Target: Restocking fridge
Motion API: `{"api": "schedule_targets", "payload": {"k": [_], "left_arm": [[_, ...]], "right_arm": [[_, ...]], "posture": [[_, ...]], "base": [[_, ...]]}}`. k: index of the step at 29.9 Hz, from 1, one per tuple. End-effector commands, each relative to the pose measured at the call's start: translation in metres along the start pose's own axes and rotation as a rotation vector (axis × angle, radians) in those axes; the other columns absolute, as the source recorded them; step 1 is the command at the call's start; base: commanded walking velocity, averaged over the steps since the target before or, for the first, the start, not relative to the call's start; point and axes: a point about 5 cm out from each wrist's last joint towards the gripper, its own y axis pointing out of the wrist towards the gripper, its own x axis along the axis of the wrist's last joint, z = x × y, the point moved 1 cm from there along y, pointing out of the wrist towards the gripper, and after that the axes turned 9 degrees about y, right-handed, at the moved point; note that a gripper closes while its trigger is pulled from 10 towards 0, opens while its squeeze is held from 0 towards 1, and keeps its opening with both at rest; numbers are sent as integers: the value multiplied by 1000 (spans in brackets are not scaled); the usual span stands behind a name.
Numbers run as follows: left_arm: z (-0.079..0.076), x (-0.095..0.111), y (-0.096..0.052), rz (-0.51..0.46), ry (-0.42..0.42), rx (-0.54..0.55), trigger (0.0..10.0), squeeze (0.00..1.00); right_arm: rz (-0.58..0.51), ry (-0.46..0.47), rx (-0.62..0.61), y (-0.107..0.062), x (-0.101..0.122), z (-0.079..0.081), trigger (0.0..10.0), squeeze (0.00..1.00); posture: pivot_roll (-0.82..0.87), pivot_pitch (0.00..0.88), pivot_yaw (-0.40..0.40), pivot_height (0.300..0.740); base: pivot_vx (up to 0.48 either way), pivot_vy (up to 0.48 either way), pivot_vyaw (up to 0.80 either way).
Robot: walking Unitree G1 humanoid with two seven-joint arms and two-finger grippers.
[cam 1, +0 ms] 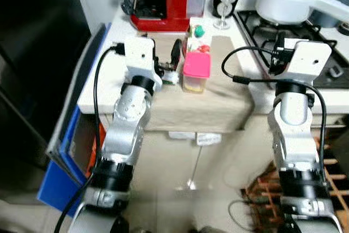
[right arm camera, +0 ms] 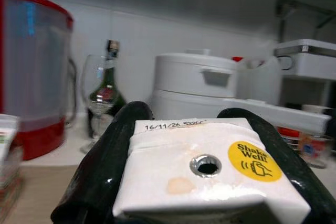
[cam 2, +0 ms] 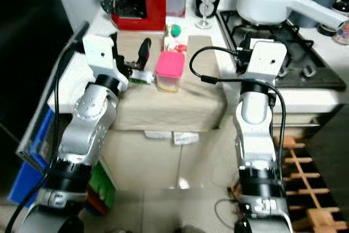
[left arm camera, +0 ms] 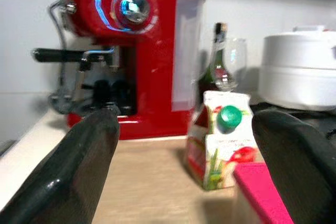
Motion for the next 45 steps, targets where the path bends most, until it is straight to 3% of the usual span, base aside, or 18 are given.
{"api": "schedule_targets", "payload": {"k": [1,8,11,12,16,24,30,45], "left_arm": [[0,3,1,-12,-5,-1,10000,0],[2,2,2,-8,-20,18,10000,0],[3,1,2,-4,-17,21,10000,0],[3,1,3,-4,-16,22,10000,0],[1,1,3,-4,-6,17,10000,0],[8,3,1,-17,17,46,10000,0],[10,7,0,-43,16,67,10000,0],[13,8,2,-49,30,72,10000,0]], "right_arm": [[-13,-7,-1,1,1,-2,10000,122],[1,23,48,0,-1,6,10000,125],[15,98,86,3,0,15,10000,106],[32,144,102,4,0,20,10000,0],[79,234,115,16,-3,29,10000,0],[47,221,148,20,2,28,10000,0],[45,290,264,20,6,44,10000,0],[88,276,242,20,-4,42,10000,0]], "posture": [[-82,9,33,740],[-83,0,32,740],[-84,0,35,740],[-84,0,35,740],[-72,0,34,740],[-57,0,23,740],[-63,0,23,740],[-54,0,23,740]], "base": [[0,-420,0],[-71,-117,0],[0,0,0],[0,0,0],[0,0,0],[0,0,0],[0,0,0],[440,0,0]]}}
